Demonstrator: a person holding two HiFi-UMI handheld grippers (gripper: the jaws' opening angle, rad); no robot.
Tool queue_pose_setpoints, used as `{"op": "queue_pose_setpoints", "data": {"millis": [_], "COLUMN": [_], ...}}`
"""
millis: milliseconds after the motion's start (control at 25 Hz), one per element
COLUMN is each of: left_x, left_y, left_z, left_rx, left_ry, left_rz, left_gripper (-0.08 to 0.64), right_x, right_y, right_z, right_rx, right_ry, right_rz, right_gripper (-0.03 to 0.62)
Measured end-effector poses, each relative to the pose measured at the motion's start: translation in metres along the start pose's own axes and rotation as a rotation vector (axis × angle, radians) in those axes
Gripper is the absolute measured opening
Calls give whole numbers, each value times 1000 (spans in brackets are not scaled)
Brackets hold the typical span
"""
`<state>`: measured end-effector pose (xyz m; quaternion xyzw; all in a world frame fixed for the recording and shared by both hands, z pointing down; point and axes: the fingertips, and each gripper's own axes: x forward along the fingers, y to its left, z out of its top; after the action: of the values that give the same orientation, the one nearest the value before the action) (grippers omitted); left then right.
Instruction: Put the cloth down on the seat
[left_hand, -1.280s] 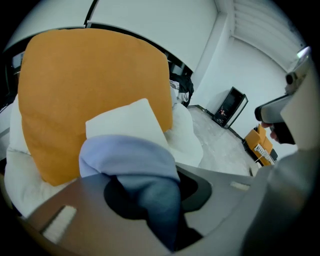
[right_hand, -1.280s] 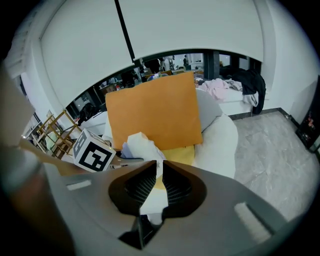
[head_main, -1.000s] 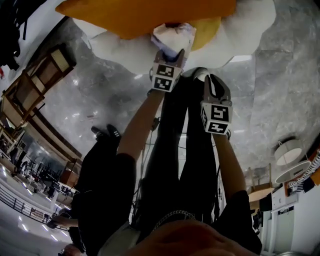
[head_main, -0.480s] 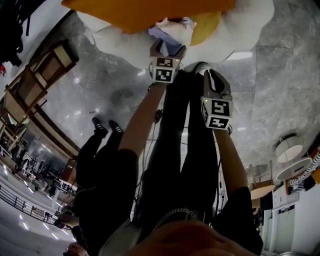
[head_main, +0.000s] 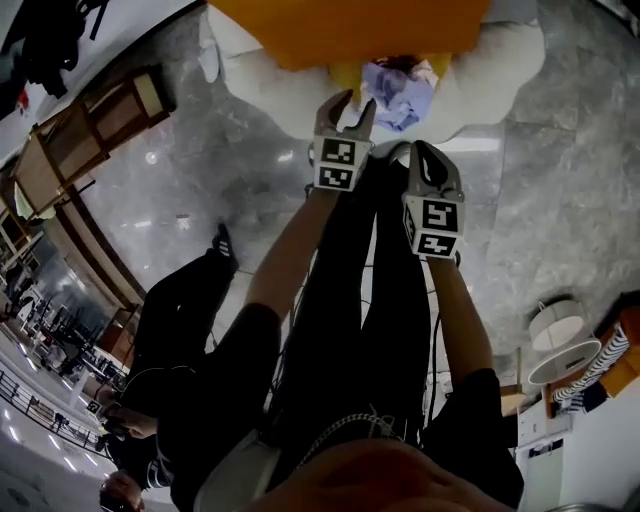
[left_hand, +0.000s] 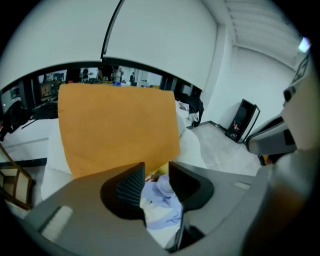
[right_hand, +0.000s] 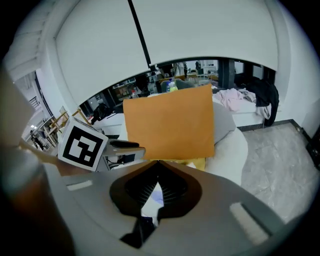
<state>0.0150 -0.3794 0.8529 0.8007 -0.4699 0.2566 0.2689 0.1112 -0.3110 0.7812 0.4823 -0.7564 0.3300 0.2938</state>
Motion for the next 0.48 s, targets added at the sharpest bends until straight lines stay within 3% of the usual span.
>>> {"op": "queue_pose_setpoints", "data": {"millis": [120, 480], "left_x": [-27, -101], "left_y": [-17, -53], "left_z": [36, 141], "left_rx": [-25, 19], "left_ry": [-49, -128], "left_rz": [-52, -55], "left_gripper": [10, 8], "right_x": [-19, -105], "right_y": [9, 20], "right_z": [27, 113], "right_rx": [-9, -15], "right_ry": [-23, -142], "right_rz": [43, 55], "right_gripper": [3, 3]}}
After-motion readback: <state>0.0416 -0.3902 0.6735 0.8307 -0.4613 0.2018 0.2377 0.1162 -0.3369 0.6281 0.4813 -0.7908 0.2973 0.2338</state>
